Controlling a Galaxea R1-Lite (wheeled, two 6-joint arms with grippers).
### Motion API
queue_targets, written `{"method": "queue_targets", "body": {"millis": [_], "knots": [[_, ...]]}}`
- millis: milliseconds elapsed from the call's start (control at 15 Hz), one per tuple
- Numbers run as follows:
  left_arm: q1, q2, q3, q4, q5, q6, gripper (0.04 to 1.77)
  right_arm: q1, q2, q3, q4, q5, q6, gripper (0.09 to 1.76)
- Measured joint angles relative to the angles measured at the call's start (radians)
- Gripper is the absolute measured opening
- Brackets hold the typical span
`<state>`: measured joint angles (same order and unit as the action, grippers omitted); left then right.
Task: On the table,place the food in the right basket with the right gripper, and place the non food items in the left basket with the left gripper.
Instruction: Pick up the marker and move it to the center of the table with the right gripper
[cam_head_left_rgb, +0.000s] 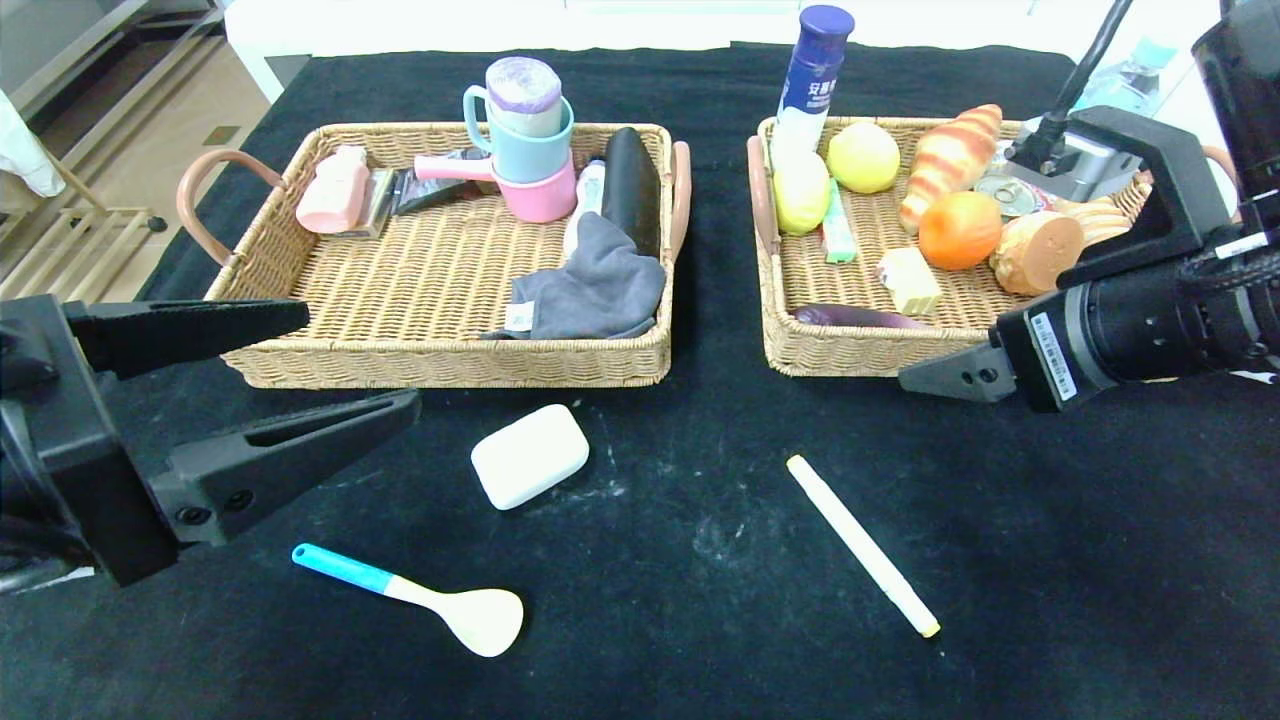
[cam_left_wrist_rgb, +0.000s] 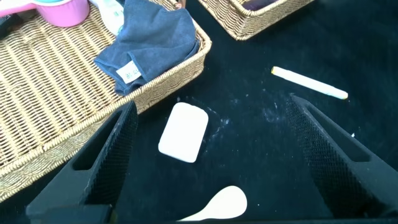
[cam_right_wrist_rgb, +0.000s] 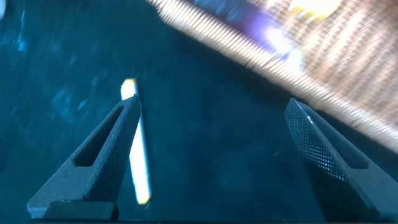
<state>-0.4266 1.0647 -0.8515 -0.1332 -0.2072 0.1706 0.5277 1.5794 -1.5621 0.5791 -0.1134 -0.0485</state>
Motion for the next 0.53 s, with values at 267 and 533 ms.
{"method": "queue_targets", "body": {"millis": [267, 533], "knots": [[0.000, 0.000, 0.000, 0.001, 0.000, 0.000, 1.72, 0.067, 0.025, -0.005, 0.103, -0.006, 0.047, 1.70], [0.000, -0.001, 0.000, 0.001, 0.000, 0.000, 1.72, 0.123, 0.067, -0.003, 0.145, -0.017, 0.072, 1.70]]}}
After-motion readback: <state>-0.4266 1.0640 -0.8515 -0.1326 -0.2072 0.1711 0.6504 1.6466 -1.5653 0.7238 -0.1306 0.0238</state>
